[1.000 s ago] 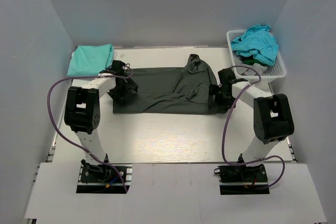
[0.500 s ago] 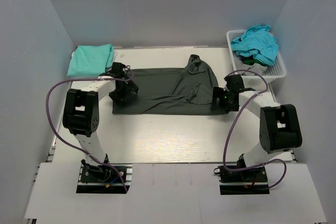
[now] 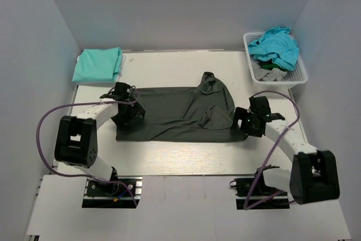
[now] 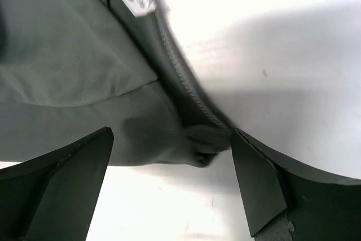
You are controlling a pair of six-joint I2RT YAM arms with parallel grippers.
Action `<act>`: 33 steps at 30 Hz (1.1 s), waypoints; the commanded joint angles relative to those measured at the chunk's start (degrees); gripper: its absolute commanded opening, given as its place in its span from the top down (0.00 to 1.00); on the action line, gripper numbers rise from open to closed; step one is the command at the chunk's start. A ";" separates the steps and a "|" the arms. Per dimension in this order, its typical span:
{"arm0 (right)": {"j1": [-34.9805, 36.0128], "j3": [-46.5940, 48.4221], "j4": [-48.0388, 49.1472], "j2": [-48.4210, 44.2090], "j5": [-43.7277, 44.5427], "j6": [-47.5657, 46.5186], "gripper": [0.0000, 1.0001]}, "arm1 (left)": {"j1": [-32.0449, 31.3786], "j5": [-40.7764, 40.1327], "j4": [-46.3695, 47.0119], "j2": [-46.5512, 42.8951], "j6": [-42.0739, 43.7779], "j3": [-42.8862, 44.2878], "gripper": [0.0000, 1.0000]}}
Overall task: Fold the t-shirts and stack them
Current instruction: Fold the flattened tshirt in 1/3 of the way
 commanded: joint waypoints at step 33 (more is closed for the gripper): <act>24.39 42.70 9.43 36.70 -12.54 0.91 0.10 | 0.97 -16.26 -15.22 -11.16 -0.34 11.96 0.00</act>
